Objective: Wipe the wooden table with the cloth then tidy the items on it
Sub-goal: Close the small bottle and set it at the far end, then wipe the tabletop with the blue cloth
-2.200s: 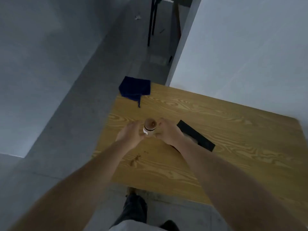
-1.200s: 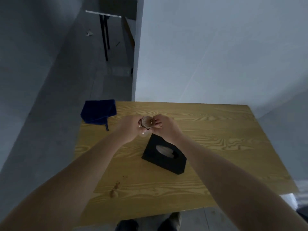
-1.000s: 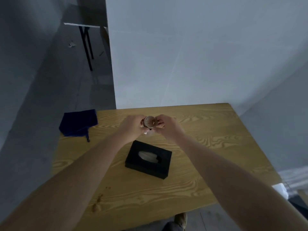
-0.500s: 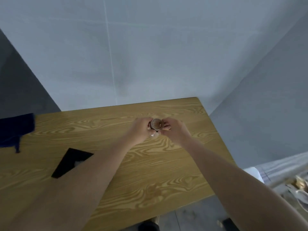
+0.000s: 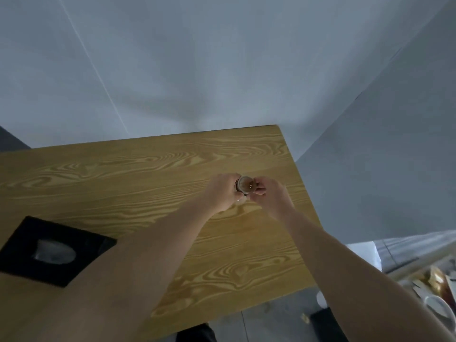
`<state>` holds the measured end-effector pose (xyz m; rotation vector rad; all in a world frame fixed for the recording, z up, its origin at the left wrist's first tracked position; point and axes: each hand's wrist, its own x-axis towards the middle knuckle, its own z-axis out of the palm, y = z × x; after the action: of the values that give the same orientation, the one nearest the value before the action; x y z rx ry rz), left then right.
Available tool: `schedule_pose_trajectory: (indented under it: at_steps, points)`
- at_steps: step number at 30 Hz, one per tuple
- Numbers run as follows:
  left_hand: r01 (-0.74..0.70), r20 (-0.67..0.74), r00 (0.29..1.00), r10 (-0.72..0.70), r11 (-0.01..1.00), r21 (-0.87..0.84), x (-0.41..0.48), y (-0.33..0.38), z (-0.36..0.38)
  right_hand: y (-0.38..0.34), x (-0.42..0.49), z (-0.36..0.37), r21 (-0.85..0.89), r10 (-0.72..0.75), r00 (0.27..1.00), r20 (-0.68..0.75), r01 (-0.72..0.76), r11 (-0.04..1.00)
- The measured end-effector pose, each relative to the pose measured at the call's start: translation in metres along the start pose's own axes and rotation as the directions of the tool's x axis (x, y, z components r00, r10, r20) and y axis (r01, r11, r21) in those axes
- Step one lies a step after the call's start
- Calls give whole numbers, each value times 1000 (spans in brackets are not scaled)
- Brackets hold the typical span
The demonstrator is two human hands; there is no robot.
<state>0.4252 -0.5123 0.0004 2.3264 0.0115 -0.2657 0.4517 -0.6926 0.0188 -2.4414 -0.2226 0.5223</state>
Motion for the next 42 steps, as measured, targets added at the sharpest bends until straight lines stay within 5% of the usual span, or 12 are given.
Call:
schedule_pose_trajectory:
  at_steps: [12,20,28,42]
  points:
    - [46,36,998,-45,998,-33,9,1,16,17,9,7,6,40,999,15,-40,999]
    - [126,117,984,-135,988,86,-16,-21,-14,-21,-4,12,-201,65,998,-7,-65,978]
    - [97,-84,993,-79,965,244,-97,-88,-112,-129,-14,56,-449,-122,992,27,121,885]
    - [280,-246,949,-198,887,368,-298,-269,-291,-350,-73,250,-498,-265,961,83,270,824]
